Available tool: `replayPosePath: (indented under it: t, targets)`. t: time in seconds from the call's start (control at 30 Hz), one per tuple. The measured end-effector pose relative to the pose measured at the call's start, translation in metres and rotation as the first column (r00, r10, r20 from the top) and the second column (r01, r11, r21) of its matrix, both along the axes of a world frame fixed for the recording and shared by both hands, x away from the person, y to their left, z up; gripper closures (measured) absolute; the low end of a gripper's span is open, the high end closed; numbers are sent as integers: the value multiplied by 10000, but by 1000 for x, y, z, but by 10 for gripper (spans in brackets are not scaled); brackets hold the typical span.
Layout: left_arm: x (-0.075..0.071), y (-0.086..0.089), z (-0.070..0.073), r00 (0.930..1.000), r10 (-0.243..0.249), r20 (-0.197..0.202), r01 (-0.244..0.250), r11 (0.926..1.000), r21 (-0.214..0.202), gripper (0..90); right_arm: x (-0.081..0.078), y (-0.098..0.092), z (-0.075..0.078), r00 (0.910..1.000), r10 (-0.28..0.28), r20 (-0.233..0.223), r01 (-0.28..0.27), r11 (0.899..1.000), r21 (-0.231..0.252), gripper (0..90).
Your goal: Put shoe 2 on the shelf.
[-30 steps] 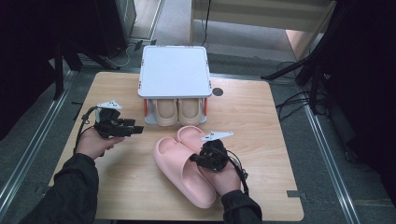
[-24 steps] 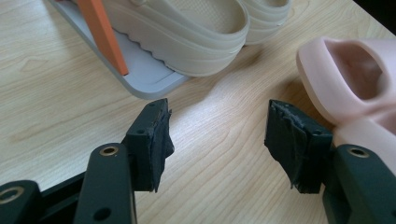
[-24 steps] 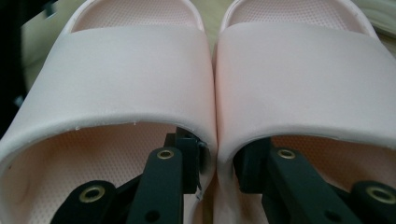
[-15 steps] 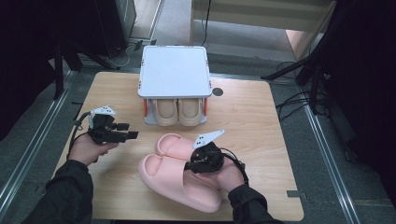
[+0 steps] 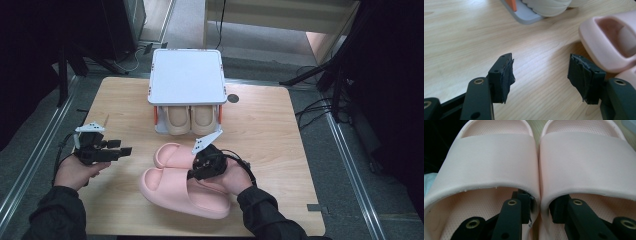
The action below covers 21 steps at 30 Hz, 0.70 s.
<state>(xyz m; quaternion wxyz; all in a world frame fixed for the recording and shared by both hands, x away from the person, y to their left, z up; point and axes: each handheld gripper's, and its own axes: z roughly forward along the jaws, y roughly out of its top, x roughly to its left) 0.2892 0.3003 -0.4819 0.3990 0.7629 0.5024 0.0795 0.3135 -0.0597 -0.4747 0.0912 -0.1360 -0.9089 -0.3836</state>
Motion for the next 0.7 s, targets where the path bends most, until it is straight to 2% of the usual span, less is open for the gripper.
replayPosePath:
  t: [0.3,0.43,0.57,0.7]
  targets:
    - [-16,18,-4,9983,562,-168,-564,9984,-99,367,19,16,21,9973,718,123,-721,9970,267,747]
    - [-23,22,-6,9977,579,-361,-581,9983,-26,366,27,21,36,9957,923,95,-925,9951,334,746]
    - [-28,25,-6,9964,788,-314,-792,9968,-121,361,33,23,55,9946,995,280,-1003,9945,307,746]
    - [-28,24,-9,9960,780,-433,-788,9967,-179,357,39,23,71,9945,1011,281,-1020,9944,295,746]
